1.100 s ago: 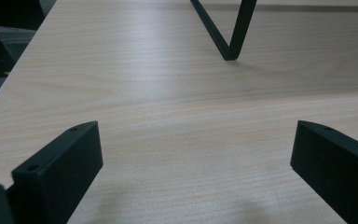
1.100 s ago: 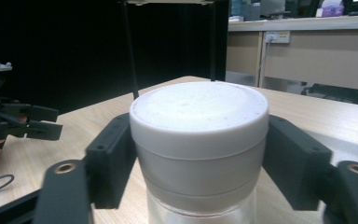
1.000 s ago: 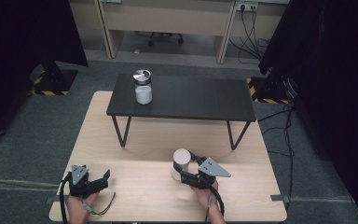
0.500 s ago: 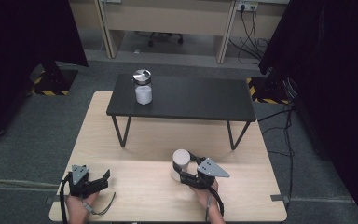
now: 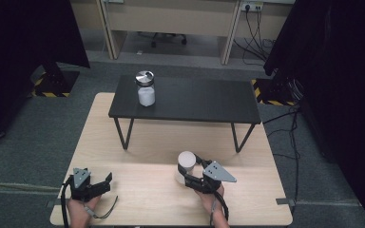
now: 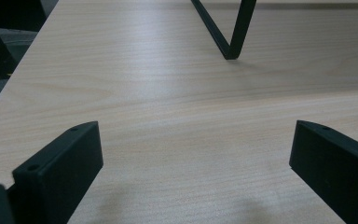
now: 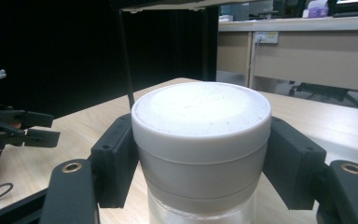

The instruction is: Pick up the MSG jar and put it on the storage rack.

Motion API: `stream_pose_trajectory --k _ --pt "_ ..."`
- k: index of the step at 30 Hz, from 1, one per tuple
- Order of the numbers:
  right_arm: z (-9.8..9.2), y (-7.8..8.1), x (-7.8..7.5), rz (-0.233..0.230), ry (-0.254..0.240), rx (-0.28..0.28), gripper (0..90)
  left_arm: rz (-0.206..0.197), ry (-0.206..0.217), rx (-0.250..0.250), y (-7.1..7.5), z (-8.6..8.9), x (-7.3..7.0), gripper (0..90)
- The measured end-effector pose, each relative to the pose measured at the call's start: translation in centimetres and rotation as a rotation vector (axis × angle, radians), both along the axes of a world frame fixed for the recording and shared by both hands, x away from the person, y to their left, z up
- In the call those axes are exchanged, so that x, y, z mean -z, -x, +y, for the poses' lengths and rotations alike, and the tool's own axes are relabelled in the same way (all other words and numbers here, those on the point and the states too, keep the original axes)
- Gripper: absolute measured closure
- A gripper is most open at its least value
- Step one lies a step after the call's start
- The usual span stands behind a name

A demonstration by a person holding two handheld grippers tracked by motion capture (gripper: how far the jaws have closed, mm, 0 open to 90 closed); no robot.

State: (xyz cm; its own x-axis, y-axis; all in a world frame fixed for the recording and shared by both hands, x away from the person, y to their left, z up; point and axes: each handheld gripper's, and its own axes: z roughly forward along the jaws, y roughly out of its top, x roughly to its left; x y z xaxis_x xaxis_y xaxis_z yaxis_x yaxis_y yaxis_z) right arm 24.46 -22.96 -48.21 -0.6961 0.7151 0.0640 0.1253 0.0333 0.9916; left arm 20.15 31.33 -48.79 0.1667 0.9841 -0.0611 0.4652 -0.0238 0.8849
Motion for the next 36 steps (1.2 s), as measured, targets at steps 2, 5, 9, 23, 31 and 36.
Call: stream_pose_trajectory --k 2,5,9,23,31,36 --pt "-0.2 0.1 -0.4 -0.003 0.006 0.009 33.5 0.001 0.002 -0.001 0.0 0.0 0.0 1.7" --pt "-0.7 0.3 -0.8 -0.007 0.009 0.023 33.5 0.000 0.003 -0.001 0.0 0.0 0.0 1.7" --pt "-1.4 0.4 -1.7 -0.013 0.038 0.028 33.5 -0.001 0.006 -0.002 0.0 0.0 0.0 1.7" --pt "-3.4 1.6 -3.0 -0.022 0.045 0.101 33.5 0.001 0.009 -0.004 0.0 0.1 0.0 1.8" --pt "-4.5 1.8 -4.6 -0.029 0.026 0.147 33.5 0.003 0.005 -0.003 -0.1 0.1 0.0 1.8" --pt "-5.0 1.9 -5.5 -0.025 0.026 0.177 33.5 0.004 0.004 -0.003 -0.1 0.0 0.0 1.9"
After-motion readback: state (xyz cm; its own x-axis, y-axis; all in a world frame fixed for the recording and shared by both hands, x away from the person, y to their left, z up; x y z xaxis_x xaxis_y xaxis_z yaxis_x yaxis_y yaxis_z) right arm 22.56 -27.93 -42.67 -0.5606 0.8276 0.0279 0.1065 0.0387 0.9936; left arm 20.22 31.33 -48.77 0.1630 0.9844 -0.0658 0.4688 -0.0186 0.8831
